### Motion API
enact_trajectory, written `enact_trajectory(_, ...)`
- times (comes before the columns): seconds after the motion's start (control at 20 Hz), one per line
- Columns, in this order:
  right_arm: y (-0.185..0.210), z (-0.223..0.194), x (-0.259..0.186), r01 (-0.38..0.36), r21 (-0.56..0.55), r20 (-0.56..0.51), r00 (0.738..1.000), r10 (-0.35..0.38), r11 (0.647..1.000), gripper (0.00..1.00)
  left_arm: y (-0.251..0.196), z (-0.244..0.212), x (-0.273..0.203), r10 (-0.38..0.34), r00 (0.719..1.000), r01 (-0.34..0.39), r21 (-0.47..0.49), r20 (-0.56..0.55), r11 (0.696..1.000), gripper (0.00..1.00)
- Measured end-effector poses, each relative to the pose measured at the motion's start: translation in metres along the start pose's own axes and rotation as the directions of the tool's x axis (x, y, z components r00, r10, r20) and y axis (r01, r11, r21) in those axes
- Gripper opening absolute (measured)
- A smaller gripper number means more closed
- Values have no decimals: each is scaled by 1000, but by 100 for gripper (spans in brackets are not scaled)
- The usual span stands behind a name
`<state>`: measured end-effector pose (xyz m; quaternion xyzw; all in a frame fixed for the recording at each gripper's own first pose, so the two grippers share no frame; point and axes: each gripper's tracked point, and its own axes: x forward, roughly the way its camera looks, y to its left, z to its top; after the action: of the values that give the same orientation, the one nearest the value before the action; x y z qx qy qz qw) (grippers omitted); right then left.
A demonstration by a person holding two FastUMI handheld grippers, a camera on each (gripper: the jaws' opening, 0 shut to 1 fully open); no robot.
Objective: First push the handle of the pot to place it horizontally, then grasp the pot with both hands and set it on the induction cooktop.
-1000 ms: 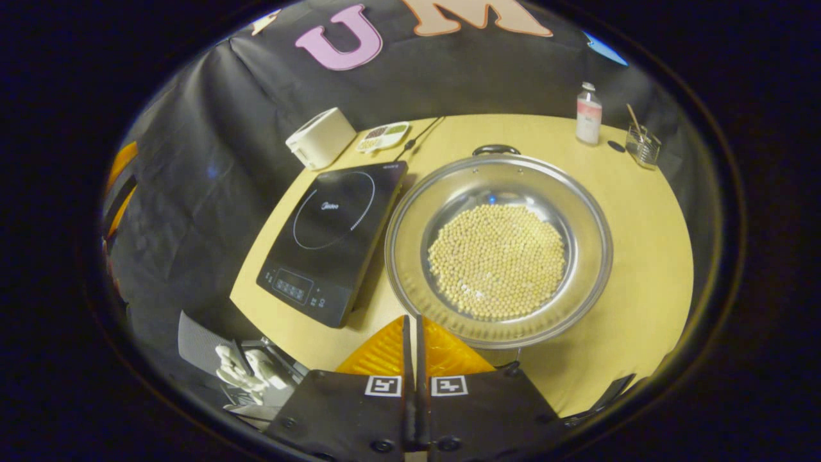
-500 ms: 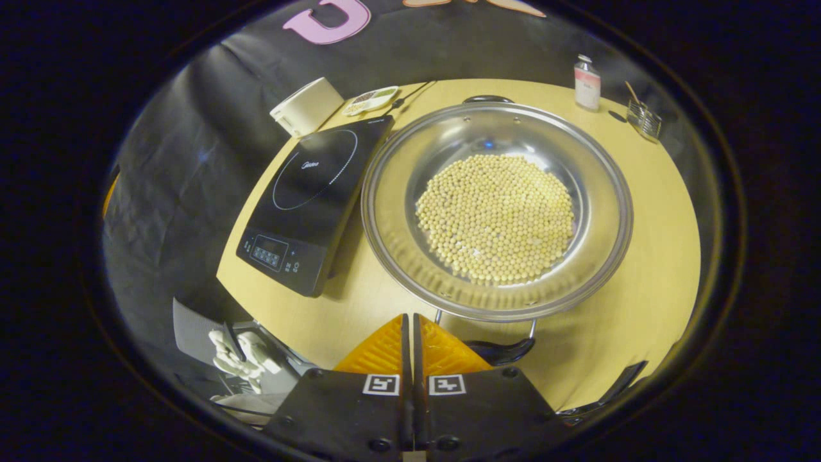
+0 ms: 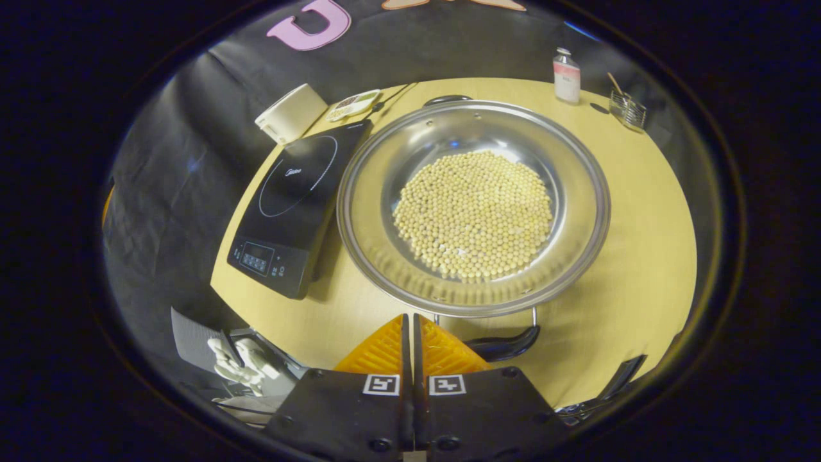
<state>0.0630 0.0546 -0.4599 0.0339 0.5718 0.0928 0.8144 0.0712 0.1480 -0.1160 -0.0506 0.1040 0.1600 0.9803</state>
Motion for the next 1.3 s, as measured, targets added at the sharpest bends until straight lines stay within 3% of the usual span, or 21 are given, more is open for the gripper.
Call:
enact_trajectory(0.6,-58,4,-2,70,62,9,997,-71,996,3,-13,-1,-1,5,1000,-5,4,-3,1000,90)
enact_trajectory(1.05,-97,12,1,79,93,8,997,-80,993,0,-27,-2,-4,37,999,-36,21,-2,999,90)
enact_trajectory(1.25,-117,21,3,82,94,7,996,-83,992,0,-34,-6,-9,64,998,-64,33,-8,997,95)
enact_trajectory(1.3,-121,23,3,82,95,9,997,-83,992,3,-36,-7,-11,72,997,-72,42,-12,997,95)
